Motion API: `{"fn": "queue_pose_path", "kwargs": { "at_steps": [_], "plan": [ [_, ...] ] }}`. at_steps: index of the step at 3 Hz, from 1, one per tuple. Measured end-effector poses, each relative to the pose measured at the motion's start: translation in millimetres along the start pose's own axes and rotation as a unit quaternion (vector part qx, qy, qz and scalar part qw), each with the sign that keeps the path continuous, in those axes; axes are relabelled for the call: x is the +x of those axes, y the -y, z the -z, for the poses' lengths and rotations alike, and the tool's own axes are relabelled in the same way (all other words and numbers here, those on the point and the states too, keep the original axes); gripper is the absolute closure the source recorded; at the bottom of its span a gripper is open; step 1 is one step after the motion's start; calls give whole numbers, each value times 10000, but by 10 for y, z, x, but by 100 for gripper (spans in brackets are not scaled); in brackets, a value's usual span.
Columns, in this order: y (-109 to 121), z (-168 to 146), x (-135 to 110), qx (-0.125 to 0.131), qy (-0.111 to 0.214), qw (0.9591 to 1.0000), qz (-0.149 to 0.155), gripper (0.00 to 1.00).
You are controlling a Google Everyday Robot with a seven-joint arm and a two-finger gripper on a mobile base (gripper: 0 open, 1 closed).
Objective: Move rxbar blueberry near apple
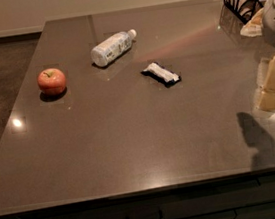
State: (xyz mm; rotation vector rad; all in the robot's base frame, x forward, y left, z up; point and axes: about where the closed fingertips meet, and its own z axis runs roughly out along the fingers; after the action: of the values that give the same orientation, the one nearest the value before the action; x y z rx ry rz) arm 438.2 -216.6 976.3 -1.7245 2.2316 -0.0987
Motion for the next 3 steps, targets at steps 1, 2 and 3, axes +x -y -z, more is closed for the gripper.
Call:
{"fn": "queue_pose_path", "kwargs": {
  "at_steps": [1, 2, 3],
  "plan": [
    [0, 0, 0, 1, 0, 10000, 0, 0],
    [67, -29, -6, -65, 8, 10000, -45, 0],
    [117, -60, -14, -112, 18, 9999, -72, 0]
  ]
}}
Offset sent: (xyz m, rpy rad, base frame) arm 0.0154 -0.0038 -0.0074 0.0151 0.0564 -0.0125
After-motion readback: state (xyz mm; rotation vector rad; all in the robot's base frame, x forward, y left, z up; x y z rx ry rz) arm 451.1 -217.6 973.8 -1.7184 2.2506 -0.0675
